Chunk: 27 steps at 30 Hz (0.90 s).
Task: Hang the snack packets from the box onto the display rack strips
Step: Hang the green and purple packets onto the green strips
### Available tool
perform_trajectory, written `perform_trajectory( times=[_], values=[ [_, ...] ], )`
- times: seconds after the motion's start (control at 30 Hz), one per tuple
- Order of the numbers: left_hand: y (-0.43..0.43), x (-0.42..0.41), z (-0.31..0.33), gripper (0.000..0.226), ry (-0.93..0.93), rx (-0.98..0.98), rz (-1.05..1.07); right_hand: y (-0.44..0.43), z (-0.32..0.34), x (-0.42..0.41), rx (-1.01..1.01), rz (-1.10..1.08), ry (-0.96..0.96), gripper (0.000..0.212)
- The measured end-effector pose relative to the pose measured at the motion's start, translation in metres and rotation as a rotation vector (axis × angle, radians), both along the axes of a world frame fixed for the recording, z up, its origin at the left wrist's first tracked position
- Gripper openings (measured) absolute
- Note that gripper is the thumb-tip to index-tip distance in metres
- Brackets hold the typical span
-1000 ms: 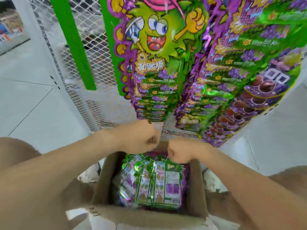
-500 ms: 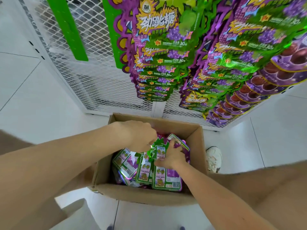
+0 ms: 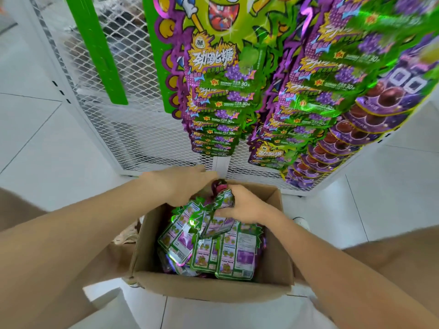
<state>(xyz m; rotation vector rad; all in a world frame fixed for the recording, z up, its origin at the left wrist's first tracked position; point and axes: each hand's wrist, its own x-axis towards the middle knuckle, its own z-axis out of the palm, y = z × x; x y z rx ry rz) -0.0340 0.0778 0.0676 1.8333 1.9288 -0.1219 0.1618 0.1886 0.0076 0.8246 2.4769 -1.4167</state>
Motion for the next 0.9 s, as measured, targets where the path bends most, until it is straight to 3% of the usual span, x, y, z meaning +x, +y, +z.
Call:
perform_trajectory(
  times=[0.1, 0.13, 0.17, 0.23, 0.27, 0.3, 0.37, 0.4, 0.47, 0.5, 0.63, 0.7, 0.77, 0.83, 0.9],
  values=[
    [0.005, 0.001, 0.033, 0.040, -0.143, 0.051, 0.066, 0.009, 0.059, 0.001, -0.140, 0.013, -0.004, 0.016],
    [0.005, 0.002, 0.046, 0.025, -0.190, 0.126, 0.095, 0.009, 0.072, 0.000, -0.155, 0.011, 0.009, 0.023],
    [0.005, 0.002, 0.058, 0.008, -0.267, 0.207, 0.138, 0.010, 0.080, -0.002, -0.152, 0.011, 0.034, 0.043],
    [0.003, 0.001, 0.074, 0.018, -0.415, 0.330, 0.233, 0.015, 0.083, -0.006, -0.119, -0.010, 0.127, 0.090],
    [0.001, 0.002, 0.082, 0.021, -0.474, 0.352, 0.264, 0.019, 0.083, -0.007, -0.125, -0.002, 0.170, 0.098],
    [-0.001, 0.004, 0.090, 0.019, -0.519, 0.351, 0.288, 0.018, 0.093, -0.007, -0.132, -0.006, 0.198, 0.092],
    [-0.006, 0.009, 0.104, 0.012, -0.593, 0.338, 0.320, 0.012, 0.120, -0.008, -0.170, -0.025, 0.287, 0.055],
    [-0.008, 0.009, 0.109, 0.009, -0.641, 0.340, 0.352, 0.012, 0.129, -0.008, -0.171, -0.025, 0.314, 0.047],
    [-0.011, 0.010, 0.116, 0.018, -0.711, 0.371, 0.398, 0.012, 0.142, -0.006, -0.169, -0.052, 0.319, 0.063],
    [-0.011, 0.009, 0.120, 0.022, -0.719, 0.408, 0.424, 0.015, 0.145, -0.007, -0.172, -0.062, 0.315, 0.066],
    [-0.005, 0.001, 0.127, 0.008, -0.607, 0.717, 0.467, 0.020, 0.176, -0.009, -0.196, -0.081, 0.375, 0.042],
    [-0.002, -0.006, 0.133, 0.005, -0.488, 0.823, 0.483, 0.022, 0.200, -0.012, -0.342, -0.207, 0.448, 0.052],
    [-0.003, -0.010, 0.147, 0.008, -0.380, 0.874, 0.471, 0.024, 0.223, -0.014, -0.412, -0.286, 0.545, 0.044],
    [-0.004, -0.010, 0.168, 0.005, -0.394, 0.861, 0.416, 0.020, 0.240, -0.017, -0.221, -0.258, 0.578, 0.034],
    [-0.005, -0.007, 0.188, 0.005, -0.441, 0.858, 0.334, 0.019, 0.246, -0.022, 0.243, -0.186, 0.583, 0.016]
  ],
)
